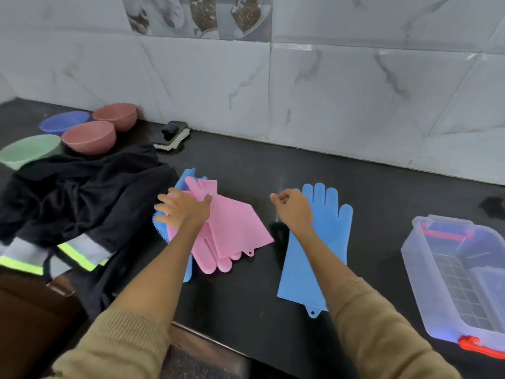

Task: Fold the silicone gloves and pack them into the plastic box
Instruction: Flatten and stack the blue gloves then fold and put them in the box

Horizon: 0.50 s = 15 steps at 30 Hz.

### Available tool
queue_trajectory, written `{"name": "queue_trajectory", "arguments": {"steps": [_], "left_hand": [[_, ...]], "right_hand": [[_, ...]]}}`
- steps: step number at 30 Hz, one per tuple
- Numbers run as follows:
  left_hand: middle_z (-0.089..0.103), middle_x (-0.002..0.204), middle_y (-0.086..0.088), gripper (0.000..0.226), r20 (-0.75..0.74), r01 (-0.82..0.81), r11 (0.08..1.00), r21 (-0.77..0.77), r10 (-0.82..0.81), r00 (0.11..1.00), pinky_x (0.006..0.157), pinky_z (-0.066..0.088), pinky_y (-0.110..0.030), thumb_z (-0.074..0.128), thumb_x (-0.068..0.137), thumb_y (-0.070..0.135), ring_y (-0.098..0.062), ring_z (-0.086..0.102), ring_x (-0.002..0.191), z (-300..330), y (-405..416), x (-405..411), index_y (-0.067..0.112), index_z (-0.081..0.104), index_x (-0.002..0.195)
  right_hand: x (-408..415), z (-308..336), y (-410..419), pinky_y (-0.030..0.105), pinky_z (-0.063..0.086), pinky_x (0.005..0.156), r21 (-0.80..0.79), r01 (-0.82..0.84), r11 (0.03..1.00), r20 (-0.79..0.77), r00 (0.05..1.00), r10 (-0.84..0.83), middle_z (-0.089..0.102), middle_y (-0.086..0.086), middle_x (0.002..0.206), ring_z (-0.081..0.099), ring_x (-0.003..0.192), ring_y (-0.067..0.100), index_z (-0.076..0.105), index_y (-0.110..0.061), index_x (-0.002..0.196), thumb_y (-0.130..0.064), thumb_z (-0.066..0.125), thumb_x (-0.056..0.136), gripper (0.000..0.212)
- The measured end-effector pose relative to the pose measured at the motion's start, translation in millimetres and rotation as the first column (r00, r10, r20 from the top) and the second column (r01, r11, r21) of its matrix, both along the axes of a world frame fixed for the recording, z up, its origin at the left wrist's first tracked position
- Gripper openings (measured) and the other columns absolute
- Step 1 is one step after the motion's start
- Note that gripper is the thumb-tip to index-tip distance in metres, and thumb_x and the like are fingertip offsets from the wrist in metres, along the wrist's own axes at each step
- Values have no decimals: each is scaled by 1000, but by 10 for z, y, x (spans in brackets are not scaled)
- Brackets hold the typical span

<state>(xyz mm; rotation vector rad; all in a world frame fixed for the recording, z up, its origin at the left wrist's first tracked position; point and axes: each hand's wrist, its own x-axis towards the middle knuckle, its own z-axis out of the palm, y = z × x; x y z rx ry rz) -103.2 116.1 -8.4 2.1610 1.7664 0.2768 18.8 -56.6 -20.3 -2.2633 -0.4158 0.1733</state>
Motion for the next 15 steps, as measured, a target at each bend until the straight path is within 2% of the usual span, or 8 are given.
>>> {"name": "queue_trajectory", "arguments": {"steps": [2,5,7,9,10,12,15], "left_hand": [[44,131,-15,102,7,-15,998,-64,15,1000,100,36,-47,59,68,75,-33,44,122,-2,42,-86,3,34,135],[46,128,-13,113,-48,28,999,-15,-29,998,97,37,-43,58,60,82,-30,47,119,-29,36,-102,3,34,136],[50,120,-11,107,-102,63,996,62,-56,993,91,40,-39,58,56,84,-28,51,110,-71,15,-109,4,42,126],[53,110,-8,93,-94,94,985,143,-81,992,85,41,-36,60,57,81,-26,54,101,-87,-27,-114,8,46,113],[53,109,-7,86,-72,105,979,175,-93,993,85,41,-35,61,62,76,-25,54,100,-81,-58,-108,9,46,112],[51,116,-8,66,-42,146,964,223,-140,989,87,40,-35,54,79,58,-26,53,104,-78,-141,-83,8,44,120],[48,125,-10,55,91,165,975,151,-180,980,92,42,-38,39,89,40,-28,54,109,-80,-180,-94,5,39,130]], "right_hand": [[-40,28,264,30,46,72,9,-71,997,10,997,71,70,2,89,65,86,22,68,-15,91,-42,55,92,30],[-134,151,691,30,45,71,4,-187,982,25,982,187,70,4,91,62,83,22,67,-14,90,-39,54,93,28],[-222,247,1012,32,47,73,6,-262,965,40,964,261,70,4,94,63,86,24,67,-15,90,-32,54,92,21],[-334,335,1324,36,51,80,26,-389,921,92,918,386,70,2,95,63,89,24,68,-16,88,-24,53,90,17],[-381,359,1471,39,50,83,3,-486,874,151,864,480,70,0,96,63,90,22,68,-18,88,-21,52,89,16],[-462,396,1724,39,45,89,-143,-668,731,226,697,681,67,-4,101,61,95,19,68,-22,92,-16,49,91,21],[-491,455,2038,39,38,99,-367,-784,501,126,491,862,65,-4,107,60,103,17,70,-22,101,-15,49,94,22]]}}
